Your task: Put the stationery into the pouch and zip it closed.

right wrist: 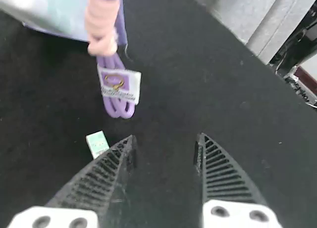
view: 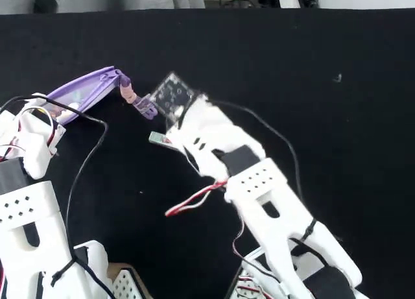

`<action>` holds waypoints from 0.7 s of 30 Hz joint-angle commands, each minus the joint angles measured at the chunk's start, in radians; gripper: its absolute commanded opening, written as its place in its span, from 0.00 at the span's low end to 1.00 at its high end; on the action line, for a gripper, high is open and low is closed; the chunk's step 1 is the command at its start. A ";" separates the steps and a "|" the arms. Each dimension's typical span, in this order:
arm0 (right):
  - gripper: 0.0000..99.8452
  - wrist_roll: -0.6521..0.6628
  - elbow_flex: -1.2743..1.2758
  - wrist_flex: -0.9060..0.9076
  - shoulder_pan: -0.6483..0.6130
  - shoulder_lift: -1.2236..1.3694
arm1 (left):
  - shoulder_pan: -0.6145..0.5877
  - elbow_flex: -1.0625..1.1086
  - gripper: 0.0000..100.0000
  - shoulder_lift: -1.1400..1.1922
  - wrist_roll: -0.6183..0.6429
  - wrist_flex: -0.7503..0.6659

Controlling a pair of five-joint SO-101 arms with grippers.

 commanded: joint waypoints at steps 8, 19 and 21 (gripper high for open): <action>0.19 0.014 -0.120 -0.075 0.009 0.352 | -0.010 -0.004 0.03 -0.006 0.006 -0.026; 0.19 0.110 -0.329 0.052 -0.043 0.642 | -0.010 -0.004 0.03 -0.006 0.006 -0.029; 0.19 0.115 -0.374 0.058 -0.040 0.700 | -0.010 -0.004 0.03 -0.006 0.006 -0.028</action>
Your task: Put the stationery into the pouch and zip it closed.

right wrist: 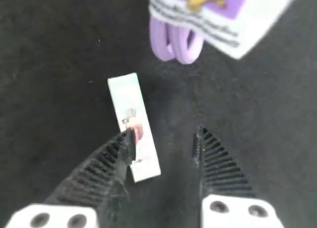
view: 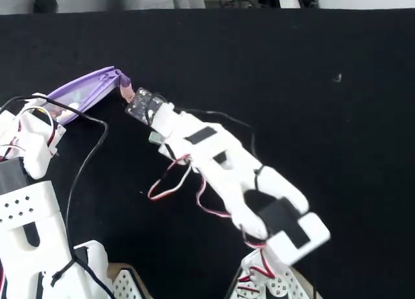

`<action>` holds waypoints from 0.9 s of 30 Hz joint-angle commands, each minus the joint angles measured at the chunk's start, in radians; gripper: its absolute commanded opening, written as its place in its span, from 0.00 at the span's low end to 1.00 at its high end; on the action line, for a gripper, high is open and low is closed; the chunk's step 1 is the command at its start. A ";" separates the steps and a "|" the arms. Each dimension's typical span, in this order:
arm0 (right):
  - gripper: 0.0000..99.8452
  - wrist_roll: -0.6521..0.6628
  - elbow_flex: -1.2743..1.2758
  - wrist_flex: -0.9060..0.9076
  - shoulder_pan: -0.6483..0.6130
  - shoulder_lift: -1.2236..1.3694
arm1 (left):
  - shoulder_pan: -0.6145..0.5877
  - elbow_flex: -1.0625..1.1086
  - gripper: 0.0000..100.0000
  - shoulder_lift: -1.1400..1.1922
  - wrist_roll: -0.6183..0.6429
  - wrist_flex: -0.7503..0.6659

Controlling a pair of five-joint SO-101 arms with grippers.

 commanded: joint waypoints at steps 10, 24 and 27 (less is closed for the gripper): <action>0.19 0.080 -0.272 0.224 -0.011 0.168 | -0.010 -0.004 0.03 -0.006 0.006 -0.026; 0.19 0.189 -0.280 0.350 -0.031 0.173 | -0.010 -0.004 0.03 -0.006 0.006 -0.028; 0.19 0.192 -0.286 0.351 -0.031 0.179 | -0.010 -0.004 0.03 -0.006 0.006 -0.028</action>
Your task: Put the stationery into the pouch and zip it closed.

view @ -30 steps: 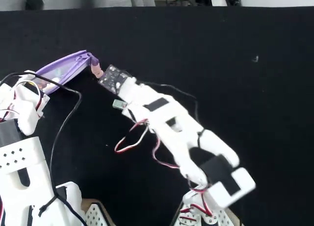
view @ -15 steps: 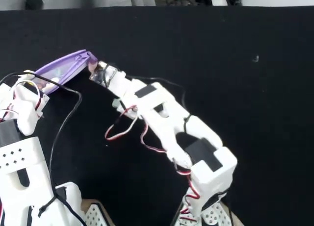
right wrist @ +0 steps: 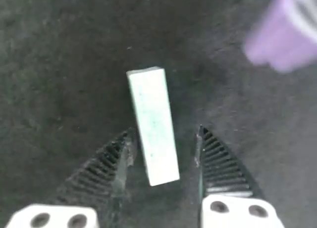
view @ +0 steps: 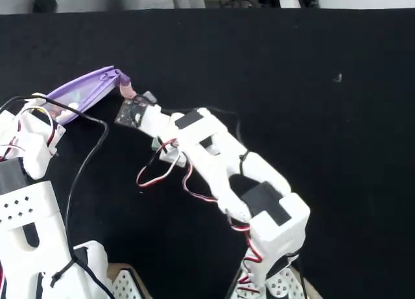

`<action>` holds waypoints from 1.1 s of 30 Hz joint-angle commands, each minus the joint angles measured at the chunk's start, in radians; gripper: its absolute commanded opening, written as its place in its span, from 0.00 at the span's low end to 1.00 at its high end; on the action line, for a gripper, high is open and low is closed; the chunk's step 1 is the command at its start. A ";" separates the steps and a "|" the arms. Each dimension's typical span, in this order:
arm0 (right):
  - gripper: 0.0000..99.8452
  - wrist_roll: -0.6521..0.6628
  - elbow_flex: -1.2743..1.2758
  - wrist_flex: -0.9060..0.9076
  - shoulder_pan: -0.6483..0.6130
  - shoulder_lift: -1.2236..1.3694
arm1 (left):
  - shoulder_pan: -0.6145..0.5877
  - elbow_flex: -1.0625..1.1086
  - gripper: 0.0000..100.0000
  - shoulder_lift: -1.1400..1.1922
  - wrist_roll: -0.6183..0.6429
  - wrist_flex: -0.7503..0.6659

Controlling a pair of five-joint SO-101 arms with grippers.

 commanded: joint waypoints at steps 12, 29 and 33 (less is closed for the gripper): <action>0.01 0.014 -0.035 0.017 0.000 0.002 | -0.010 -0.004 0.03 -0.006 0.006 -0.026; 0.01 -0.012 -0.064 0.189 0.221 -0.334 | -0.004 -0.004 0.03 -0.006 0.006 -0.028; 0.01 -0.012 -0.007 0.186 0.242 -0.479 | -0.004 -0.004 0.03 -0.006 0.006 -0.029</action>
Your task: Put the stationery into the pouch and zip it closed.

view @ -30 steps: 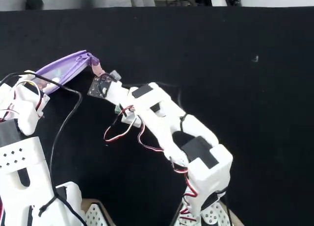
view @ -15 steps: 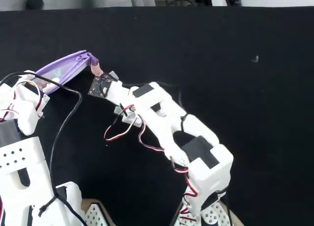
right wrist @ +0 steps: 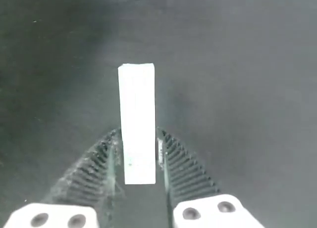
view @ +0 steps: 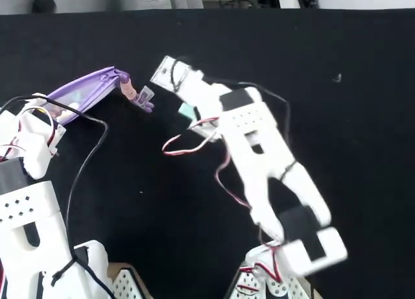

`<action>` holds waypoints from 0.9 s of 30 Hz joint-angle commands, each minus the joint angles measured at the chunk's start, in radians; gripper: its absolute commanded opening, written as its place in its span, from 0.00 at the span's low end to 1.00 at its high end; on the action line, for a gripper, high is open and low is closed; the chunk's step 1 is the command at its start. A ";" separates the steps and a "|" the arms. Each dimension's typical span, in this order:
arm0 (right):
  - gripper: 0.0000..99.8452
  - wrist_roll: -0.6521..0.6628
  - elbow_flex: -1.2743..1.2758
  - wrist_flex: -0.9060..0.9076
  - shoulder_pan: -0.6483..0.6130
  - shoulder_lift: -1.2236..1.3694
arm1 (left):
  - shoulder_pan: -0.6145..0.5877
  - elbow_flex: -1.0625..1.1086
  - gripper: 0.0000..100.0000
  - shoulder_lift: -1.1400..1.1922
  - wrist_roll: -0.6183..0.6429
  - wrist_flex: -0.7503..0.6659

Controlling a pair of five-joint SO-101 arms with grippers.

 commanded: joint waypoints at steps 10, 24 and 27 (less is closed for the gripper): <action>0.01 -0.169 0.127 -0.192 -0.084 -0.456 | -0.002 -0.004 0.03 -0.006 0.006 -0.028; 0.01 -0.402 0.202 -0.651 -0.216 -0.533 | 0.002 0.005 0.03 -0.006 0.008 -0.032; 0.01 -0.442 0.242 -0.763 -0.279 -0.533 | 0.045 0.016 0.03 -0.006 0.008 -0.052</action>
